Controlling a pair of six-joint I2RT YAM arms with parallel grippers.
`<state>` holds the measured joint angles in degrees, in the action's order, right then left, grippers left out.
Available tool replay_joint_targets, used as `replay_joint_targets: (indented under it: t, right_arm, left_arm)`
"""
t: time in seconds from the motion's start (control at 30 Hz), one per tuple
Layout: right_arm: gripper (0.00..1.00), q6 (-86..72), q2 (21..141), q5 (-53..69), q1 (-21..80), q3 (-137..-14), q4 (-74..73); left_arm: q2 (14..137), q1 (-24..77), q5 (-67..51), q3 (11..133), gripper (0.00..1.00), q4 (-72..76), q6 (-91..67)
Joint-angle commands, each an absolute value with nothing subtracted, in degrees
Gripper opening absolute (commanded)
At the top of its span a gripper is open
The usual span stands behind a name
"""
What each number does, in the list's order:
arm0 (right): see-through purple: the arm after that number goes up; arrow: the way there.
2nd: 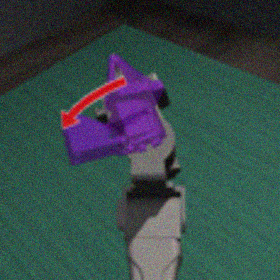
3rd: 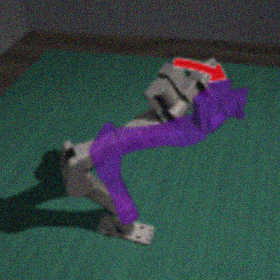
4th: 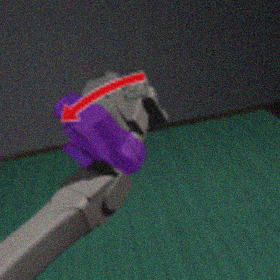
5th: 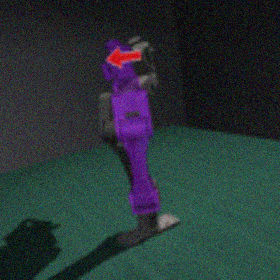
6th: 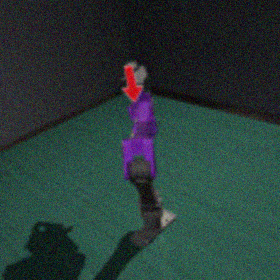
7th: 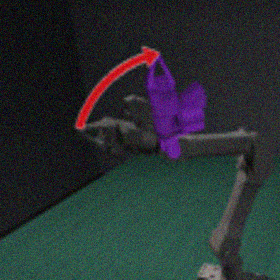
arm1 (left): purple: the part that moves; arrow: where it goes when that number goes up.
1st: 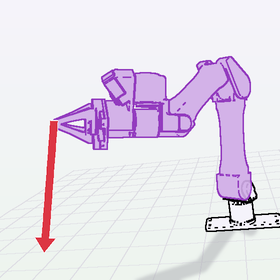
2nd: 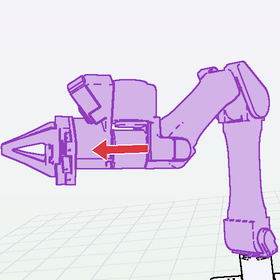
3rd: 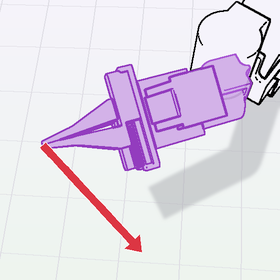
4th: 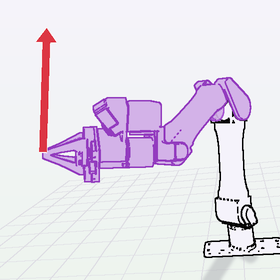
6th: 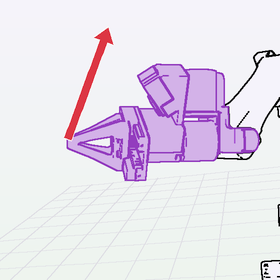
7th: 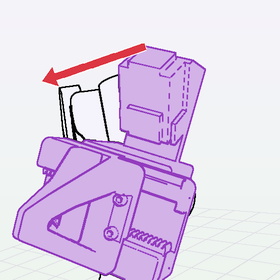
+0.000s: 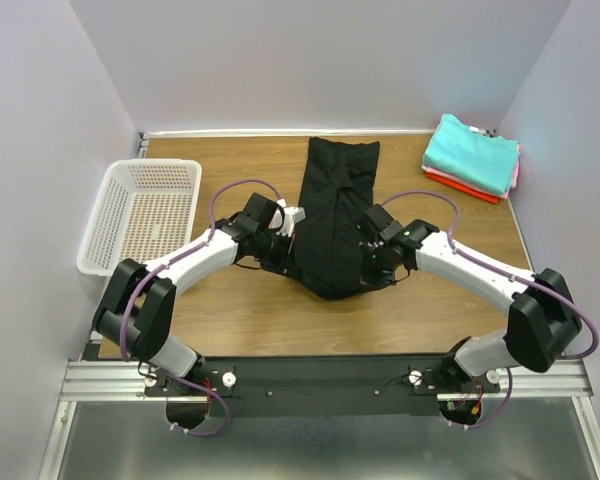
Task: Fold and stack the t-shirts
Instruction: Fold the tshirt
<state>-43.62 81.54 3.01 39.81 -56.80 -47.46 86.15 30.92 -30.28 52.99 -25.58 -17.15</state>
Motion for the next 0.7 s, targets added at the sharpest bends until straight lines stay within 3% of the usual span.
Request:
replay_joint_targets:
  t: [0.0,0.67]
  right_arm:
    - [0.0,-40.96,85.5,-5.88,40.08,-61.78,-51.06]
    - [0.0,-28.22,105.28,-17.58,30.94,-83.31,-49.83]
  left_arm:
    - [88.76,29.53,-28.56,57.73,0.0,-25.23,-16.17]
    - [109.15,23.74,-29.53,83.05,0.0,-27.33,-12.13]
